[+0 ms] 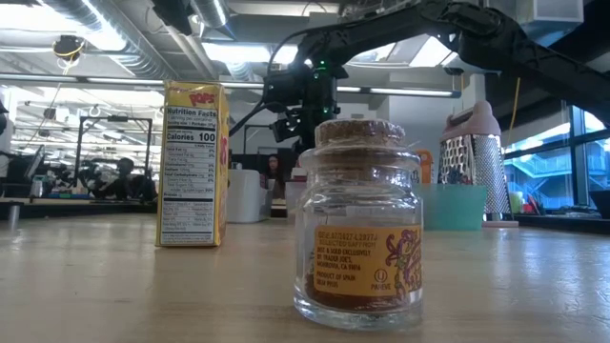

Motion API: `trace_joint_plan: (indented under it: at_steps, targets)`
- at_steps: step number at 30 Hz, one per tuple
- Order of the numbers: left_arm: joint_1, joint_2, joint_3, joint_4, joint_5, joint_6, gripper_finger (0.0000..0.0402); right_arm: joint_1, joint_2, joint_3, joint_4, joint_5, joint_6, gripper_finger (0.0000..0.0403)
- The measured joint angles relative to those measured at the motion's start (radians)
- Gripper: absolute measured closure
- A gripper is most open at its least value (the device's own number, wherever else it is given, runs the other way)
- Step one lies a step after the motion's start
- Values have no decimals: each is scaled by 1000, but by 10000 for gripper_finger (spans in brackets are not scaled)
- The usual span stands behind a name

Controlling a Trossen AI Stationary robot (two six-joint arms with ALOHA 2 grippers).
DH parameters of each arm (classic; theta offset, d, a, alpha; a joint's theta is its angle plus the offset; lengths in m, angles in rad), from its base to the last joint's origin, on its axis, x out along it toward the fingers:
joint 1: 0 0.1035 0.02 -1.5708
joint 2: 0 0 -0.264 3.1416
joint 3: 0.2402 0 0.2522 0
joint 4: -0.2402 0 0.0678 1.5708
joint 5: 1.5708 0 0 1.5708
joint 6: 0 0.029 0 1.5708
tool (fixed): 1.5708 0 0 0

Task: Pick & Place Kitchen Items
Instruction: Adjust the yellow food coloring bottle in the transparent bin

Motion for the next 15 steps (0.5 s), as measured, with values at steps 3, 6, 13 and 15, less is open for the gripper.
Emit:
trace_joint_plan:
  at_steps: [3, 6, 13, 15]
  targets:
    - [0, 0, 0, 0, 0, 0, 260, 2, 1, 0, 2, 0, 0, 114]
    - [0, 0, 0, 0, 0, 0, 260, 1, 2, 0, 9, -2, 0, 114]
    - [0, 0, 0, -1, 1, 0, 260, 2, 12, 0, 5, -5, 26, 114]
    - [0, 0, 0, -1, 1, 0, 260, 3, 23, 2, -1, 5, 29, 114]
